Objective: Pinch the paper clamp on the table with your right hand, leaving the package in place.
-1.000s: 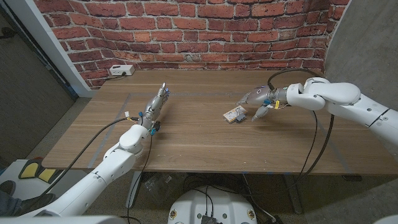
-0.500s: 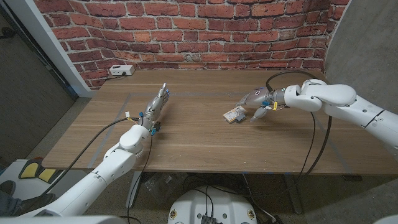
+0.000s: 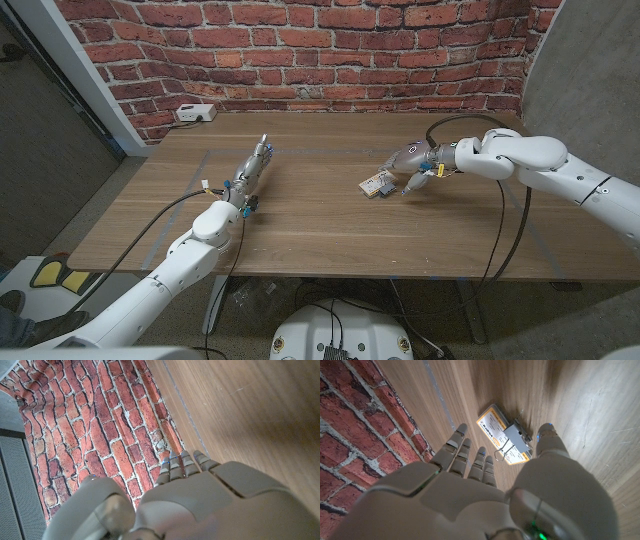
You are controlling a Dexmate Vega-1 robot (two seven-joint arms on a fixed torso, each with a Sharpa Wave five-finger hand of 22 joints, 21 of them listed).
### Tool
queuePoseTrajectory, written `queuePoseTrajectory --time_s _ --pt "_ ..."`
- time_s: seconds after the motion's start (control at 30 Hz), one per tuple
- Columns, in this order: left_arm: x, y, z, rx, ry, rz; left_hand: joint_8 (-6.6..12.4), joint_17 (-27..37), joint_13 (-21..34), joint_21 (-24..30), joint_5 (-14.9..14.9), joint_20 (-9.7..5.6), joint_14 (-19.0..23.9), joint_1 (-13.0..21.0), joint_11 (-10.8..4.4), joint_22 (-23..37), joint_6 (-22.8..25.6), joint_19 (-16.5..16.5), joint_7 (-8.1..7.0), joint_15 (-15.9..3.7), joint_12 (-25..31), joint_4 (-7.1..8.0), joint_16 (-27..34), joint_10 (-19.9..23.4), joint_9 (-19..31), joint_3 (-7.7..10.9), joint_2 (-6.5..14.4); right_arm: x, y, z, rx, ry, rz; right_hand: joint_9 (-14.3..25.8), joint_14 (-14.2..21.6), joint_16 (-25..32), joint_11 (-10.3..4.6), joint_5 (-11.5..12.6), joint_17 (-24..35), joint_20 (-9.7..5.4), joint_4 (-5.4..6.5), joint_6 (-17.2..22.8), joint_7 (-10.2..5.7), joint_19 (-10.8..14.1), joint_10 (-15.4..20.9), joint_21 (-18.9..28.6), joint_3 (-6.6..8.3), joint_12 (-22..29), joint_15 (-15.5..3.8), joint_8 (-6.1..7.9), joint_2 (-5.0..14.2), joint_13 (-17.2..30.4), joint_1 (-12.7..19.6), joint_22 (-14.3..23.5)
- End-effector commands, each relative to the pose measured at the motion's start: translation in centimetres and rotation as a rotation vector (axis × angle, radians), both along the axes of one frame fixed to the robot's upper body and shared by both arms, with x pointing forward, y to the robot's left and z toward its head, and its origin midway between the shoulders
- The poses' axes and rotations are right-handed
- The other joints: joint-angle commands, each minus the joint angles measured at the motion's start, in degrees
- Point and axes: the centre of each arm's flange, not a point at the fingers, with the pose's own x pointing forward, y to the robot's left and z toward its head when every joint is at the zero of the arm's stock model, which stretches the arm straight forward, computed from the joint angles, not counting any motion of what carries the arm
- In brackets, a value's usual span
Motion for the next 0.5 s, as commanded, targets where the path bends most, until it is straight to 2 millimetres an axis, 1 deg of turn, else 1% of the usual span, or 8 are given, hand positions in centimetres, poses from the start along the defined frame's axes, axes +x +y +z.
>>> queuePoseTrajectory --time_s 0.03,0.17,0.2,0.33,0.5 --pt "0.3 -0.15 0.08 0.0 0.002 -0.007 -0.19 0.25 0.07 -0.17 -0.09 0.09 -0.29 0.44 -0.22 0.1 0.35 -0.36 -0.21 -0.11 0.04 0.11 -0.03 0.04 0.14 -0.52 -0.23 0.22 0.15 -0.03 0.008 -0.01 0.011 0.08 0.95 0.53 -0.24 0.58 0.26 -0.04 0.1 1.31 -0.25 0.84 0.98 0.46 0.35 0.37 -0.25 0.69 -0.04 0.18 0.73 0.14" --pt "0.44 -0.17 0.14 0.001 0.003 -0.009 -0.21 0.25 0.08 -0.17 -0.1 0.04 -0.34 0.46 -0.21 0.1 0.38 -0.37 -0.22 -0.07 0.02 0.11 -0.04 0.06 0.14 -0.57 -0.19 0.22 0.16 -0.03 0.011 -0.01 0.021 0.1 1.66 0.61 -0.55 0.71 0.23 -0.15 0.02 2.43 -0.66 1.35 2.2 0.6 0.48 0.71 -0.51 1.12 0.05 0.17 1.19 0.13" --pt "0.47 -0.17 0.13 -0.001 0.005 -0.009 -0.22 0.25 0.08 -0.16 -0.1 0.04 -0.34 0.47 -0.21 0.1 0.38 -0.37 -0.19 -0.08 0.01 0.11 -0.04 0.06 0.14 -0.58 -0.18 0.22 0.17 -0.04 0.01 -0.01 0.022 0.11 1.88 0.63 -0.72 0.75 0.22 -0.14 0.0 2.64 -0.79 1.44 2.49 0.62 0.53 0.77 -0.85 1.19 0.1 0.16 1.34 0.13" --pt "0.63 -0.2 0.17 -0.003 0.006 -0.013 -0.21 0.25 0.08 -0.16 -0.11 0.04 -0.35 0.49 -0.16 0.1 0.46 -0.38 -0.25 -0.12 -0.01 0.11 -0.03 0.05 0.14 -0.62 -0.15 0.35 0.25 -0.19 0.009 -0.005 0.023 0.11 2.18 0.63 -0.87 0.82 0.22 -0.2 -0.01 3.04 -1.11 1.69 3.2 0.68 0.6 0.96 -0.98 1.32 0.17 0.15 1.56 0.13" --pt "0.75 -0.24 0.29 0.001 0.004 -0.018 -0.23 0.25 0.08 -0.18 -0.13 0.09 -0.38 0.52 -0.13 0.1 0.48 -0.43 -0.26 -0.13 -0.06 0.12 -0.03 -0.01 0.15 -0.69 -0.1 0.5 0.28 -0.18 0.01 -0.001 0.025 0.12 2.85 0.69 -1.44 0.9 0.22 -0.21 0.03 3.88 -1.5 2.14 4.15 0.79 0.61 1.17 -1.35 1.6 0.17 0.14 1.73 0.13"
